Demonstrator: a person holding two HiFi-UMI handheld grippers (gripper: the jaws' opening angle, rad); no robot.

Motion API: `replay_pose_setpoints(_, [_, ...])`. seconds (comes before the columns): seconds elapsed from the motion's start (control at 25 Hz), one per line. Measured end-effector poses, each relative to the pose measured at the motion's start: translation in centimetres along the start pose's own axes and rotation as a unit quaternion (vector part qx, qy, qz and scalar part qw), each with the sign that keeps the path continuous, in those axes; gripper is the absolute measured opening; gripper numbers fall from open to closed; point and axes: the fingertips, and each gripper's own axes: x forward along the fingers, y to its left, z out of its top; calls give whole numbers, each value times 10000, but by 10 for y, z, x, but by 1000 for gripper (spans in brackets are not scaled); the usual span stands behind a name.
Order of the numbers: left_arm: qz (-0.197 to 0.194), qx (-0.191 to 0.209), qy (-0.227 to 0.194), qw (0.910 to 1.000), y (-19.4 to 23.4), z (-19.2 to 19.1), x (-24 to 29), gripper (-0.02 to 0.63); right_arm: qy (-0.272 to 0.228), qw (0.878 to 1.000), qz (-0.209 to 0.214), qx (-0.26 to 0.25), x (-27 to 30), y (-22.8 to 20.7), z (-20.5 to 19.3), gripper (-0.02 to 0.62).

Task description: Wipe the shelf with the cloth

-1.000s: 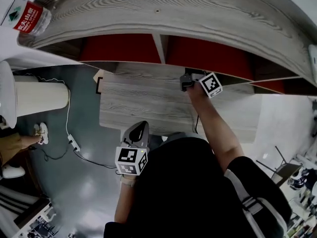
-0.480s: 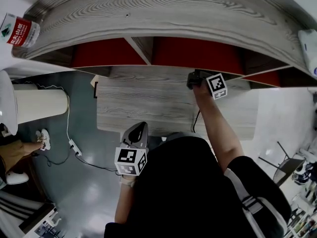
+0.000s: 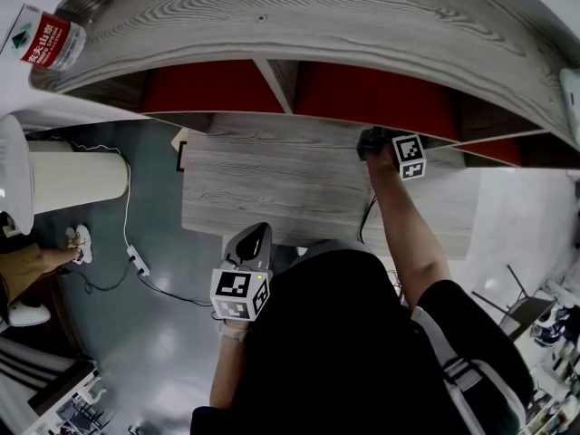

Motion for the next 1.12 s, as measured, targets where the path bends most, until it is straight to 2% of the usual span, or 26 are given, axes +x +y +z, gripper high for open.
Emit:
replay_pose_setpoints(0.24, [130,-91,12,9999,19,-6,-13,6,32,9987,-473,202,6,-26,-22,40])
replay_pose_setpoints(0.48, [267,-199,42,9994,39,-13,-26,6,361,9961,-733,333,13,-33,-69,40])
replay_pose_setpoints(0.88, [466,-467,26,9978,68,-29,-43,6,1360,9892,-518,199,14,-2,-176,40])
replay_pose_setpoints(1.12, [621,-704,20,9956,88,-38,-54,6,2192,9756,-78,-65,14,26,-245,40])
